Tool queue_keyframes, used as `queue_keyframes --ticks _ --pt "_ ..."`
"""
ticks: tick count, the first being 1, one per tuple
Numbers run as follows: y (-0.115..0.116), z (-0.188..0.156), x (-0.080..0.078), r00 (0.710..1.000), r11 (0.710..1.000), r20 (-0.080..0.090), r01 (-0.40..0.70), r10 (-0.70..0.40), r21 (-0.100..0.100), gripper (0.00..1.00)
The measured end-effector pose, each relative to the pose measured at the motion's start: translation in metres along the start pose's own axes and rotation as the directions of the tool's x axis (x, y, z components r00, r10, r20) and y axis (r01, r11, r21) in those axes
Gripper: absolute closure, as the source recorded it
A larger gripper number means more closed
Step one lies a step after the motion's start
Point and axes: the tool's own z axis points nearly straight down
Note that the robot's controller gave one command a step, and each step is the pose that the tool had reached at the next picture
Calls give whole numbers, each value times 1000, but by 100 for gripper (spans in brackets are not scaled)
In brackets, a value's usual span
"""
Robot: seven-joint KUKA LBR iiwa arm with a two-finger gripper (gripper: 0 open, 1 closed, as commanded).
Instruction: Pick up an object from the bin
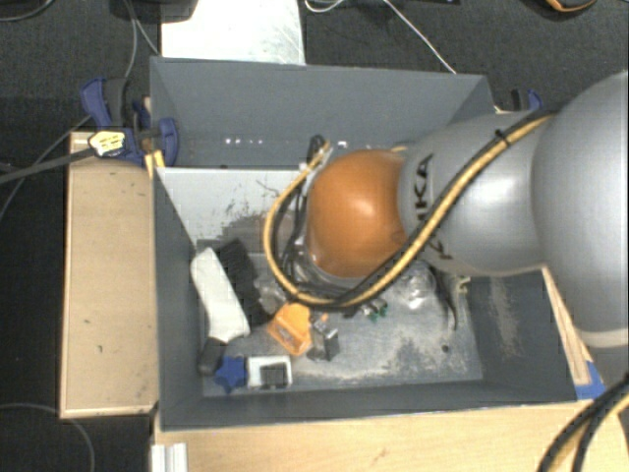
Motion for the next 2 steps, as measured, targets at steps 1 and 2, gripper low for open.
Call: queue_keyframes --ticks 1,2 --pt "-18 37 -22 840 840 7 542 -542 8 0" --pt "-26 36 -6 995 995 10 100 -100 0 100"
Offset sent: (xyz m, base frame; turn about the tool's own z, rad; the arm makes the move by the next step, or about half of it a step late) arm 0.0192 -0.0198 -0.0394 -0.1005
